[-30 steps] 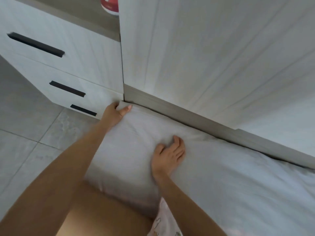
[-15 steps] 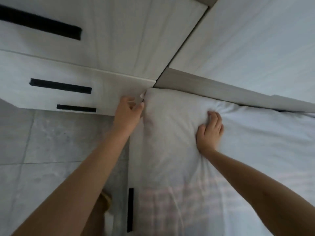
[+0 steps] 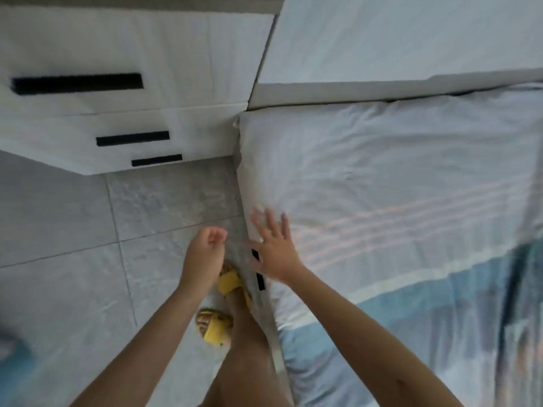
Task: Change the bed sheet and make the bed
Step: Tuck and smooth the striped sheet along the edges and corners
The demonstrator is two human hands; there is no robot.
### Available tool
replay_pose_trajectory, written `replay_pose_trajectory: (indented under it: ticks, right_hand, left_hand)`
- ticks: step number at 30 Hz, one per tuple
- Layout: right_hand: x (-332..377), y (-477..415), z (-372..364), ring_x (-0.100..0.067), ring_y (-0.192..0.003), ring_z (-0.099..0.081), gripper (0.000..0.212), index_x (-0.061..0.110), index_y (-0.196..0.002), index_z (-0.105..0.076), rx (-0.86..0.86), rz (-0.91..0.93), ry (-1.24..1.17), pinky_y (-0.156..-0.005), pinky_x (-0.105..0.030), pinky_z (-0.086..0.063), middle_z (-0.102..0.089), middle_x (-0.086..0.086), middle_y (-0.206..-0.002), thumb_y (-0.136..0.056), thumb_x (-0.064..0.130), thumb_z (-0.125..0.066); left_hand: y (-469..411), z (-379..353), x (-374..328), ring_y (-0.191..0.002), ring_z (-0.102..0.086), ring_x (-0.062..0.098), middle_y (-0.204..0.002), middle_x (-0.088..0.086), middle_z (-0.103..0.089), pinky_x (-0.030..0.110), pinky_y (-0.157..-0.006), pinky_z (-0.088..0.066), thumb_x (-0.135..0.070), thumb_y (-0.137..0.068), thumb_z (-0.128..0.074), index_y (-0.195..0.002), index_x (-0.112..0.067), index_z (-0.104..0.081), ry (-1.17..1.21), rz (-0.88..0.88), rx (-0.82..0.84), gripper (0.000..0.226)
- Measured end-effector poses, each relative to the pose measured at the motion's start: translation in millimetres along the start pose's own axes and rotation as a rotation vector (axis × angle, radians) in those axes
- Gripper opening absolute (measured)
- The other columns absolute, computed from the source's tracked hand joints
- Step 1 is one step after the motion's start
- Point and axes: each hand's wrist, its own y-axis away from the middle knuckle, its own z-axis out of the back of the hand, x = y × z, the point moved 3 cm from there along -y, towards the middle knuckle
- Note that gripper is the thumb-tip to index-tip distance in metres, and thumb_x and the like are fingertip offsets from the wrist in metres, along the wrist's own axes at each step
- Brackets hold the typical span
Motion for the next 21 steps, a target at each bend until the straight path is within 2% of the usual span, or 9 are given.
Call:
replay_pose_trajectory:
  ticks: [2,3,7,9,10,13,17,18,21]
  right_hand:
    - [21,60,-13,-0.028,-0.133,-0.043,0.043,0.023,-0.114,-0.068,0.138,0.309,0.032,-0.108,-0.056,-0.034,-0.052,-0.005,-0.14,-0.073,0.032,-0.062]
    - [22,86,-13,-0.026,-0.135,-0.039,0.046,0.022,-0.12,-0.064,0.114,0.292,0.023,-0.108,-0.052,-0.037,-0.048,-0.004,-0.143,-0.075,0.03,-0.06]
    - [-20,126,11,-0.032,-0.146,-0.006,0.074,0.03,-0.149,-0.021,-0.114,-0.418,-0.161,-0.111,-0.065,-0.013,-0.013,-0.004,-0.159,-0.082,0.046,-0.049]
    - [-42,149,-2,-0.036,-0.146,0.009,0.105,0.04,-0.147,0.014,0.1,-0.645,-0.222,-0.106,-0.068,-0.005,0.014,-0.002,-0.16,-0.076,0.06,-0.061]
    - [-45,166,-13,-0.035,-0.145,0.014,0.121,0.041,-0.141,0.029,0.238,-0.698,-0.221,-0.104,-0.072,-0.011,0.027,0.0,-0.156,-0.069,0.065,-0.066]
    - [-25,276,-64,-0.036,-0.142,0.022,0.146,0.031,-0.132,0.047,0.604,-0.939,-0.206,-0.099,-0.073,-0.026,0.049,0.001,-0.143,-0.06,0.066,-0.075]
    - [41,436,-116,-0.036,-0.146,-0.001,0.119,0.037,-0.134,0.041,0.666,-1.268,-0.32,-0.101,-0.062,-0.037,0.056,0.002,-0.133,-0.085,0.028,-0.067]
    - [49,451,-120,-0.035,-0.146,-0.007,0.115,0.038,-0.139,0.035,0.604,-1.294,-0.398,-0.105,-0.057,-0.036,0.045,-0.001,-0.145,-0.085,0.029,-0.066]
    - [54,447,-110,-0.031,-0.138,-0.031,0.072,0.024,-0.148,-0.027,0.223,-1.366,-0.493,-0.107,-0.051,-0.033,-0.017,-0.006,-0.158,-0.085,0.022,-0.062]
  left_hand:
    - [6,-27,-17,-0.111,-0.052,0.021,-0.115,0.006,-0.055,0.025,-0.087,-0.036,0.001,-0.091,-0.044,-0.105,-0.014,-0.055,-0.124,-0.069,0.06,0.024]
    - [7,-40,-24,-0.115,-0.05,0.022,-0.121,0.007,-0.052,0.026,-0.09,-0.037,0.001,-0.09,-0.045,-0.11,-0.013,-0.055,-0.225,-0.141,0.068,0.027]
    - [1,-91,-52,-0.137,-0.032,0.031,-0.151,0.009,-0.029,0.046,-0.107,-0.035,-0.011,-0.09,-0.052,-0.132,-0.019,-0.048,-0.726,-0.604,0.082,0.043]
    - [-8,-120,-52,-0.145,-0.009,0.035,-0.159,0.004,-0.013,0.055,-0.113,-0.022,-0.026,-0.095,-0.049,-0.141,-0.024,-0.041,-1.01,-0.769,0.206,0.047]
    - [-17,-130,-49,-0.145,-0.001,0.038,-0.16,0.0,-0.006,0.058,-0.112,-0.017,-0.033,-0.096,-0.046,-0.144,-0.026,-0.035,-1.163,-0.811,0.272,0.05]
    - [-36,-148,-23,-0.142,0.012,0.046,-0.16,-0.003,0.006,0.067,-0.108,-0.002,-0.047,-0.093,-0.046,-0.151,-0.031,-0.016,-1.461,-0.845,0.372,0.068]
    - [-23,-155,-6,-0.141,0.013,0.047,-0.16,-0.002,0.005,0.071,-0.105,-0.001,-0.044,-0.091,-0.047,-0.151,-0.028,-0.013,-1.474,-0.789,0.312,0.071]
    - [-14,-159,-3,-0.141,0.011,0.047,-0.16,-0.001,0.004,0.072,-0.105,-0.004,-0.044,-0.091,-0.045,-0.151,-0.026,-0.013,-1.479,-0.79,0.298,0.07]
    - [36,-177,35,-0.142,0.011,0.044,-0.16,0.004,0.007,0.071,-0.105,-0.005,-0.048,-0.092,-0.042,-0.152,-0.026,-0.007,-1.518,-0.856,0.422,0.073]
